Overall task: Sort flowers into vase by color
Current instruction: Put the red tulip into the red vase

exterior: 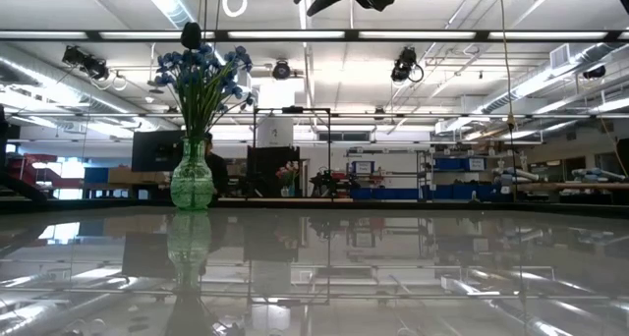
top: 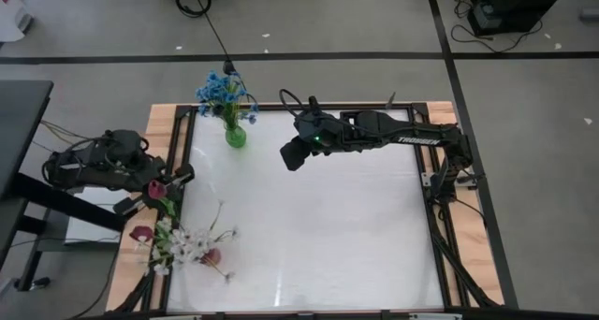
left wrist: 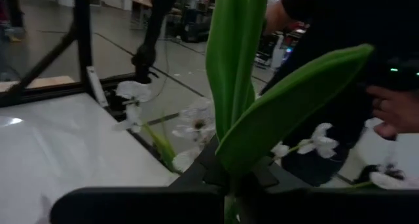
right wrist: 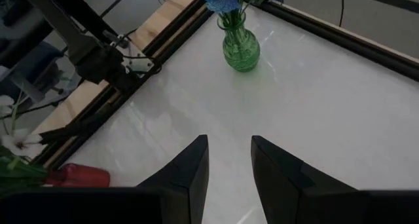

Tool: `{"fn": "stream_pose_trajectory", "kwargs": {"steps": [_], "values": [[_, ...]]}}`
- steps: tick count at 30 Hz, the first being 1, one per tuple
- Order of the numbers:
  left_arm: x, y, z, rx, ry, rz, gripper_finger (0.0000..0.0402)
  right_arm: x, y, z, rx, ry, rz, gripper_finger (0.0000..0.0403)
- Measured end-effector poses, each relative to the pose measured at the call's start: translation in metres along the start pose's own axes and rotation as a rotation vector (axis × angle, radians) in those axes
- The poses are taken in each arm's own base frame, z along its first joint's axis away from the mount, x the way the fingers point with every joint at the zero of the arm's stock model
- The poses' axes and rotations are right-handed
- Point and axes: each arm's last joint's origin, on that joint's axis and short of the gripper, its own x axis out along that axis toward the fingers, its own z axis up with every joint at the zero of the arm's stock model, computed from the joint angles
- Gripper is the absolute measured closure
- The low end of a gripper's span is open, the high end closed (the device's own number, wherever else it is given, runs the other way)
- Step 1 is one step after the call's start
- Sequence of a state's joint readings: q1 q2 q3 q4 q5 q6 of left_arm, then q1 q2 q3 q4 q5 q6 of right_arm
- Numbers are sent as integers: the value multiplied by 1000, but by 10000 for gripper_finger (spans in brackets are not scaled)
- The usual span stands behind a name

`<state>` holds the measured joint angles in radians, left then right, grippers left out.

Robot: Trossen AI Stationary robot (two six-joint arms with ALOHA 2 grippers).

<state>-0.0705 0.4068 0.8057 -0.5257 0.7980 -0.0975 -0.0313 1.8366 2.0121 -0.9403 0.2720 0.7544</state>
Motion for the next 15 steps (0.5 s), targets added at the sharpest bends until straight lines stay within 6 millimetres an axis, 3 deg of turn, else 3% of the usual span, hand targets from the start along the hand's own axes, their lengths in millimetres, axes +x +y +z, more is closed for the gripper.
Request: {"fn": "stream_pose_trajectory", "kwargs": {"steps": [15], "values": [[32, 13, -1, -56, 115, -134, 385, 0, 1, -1, -30, 27, 25, 279]]}}
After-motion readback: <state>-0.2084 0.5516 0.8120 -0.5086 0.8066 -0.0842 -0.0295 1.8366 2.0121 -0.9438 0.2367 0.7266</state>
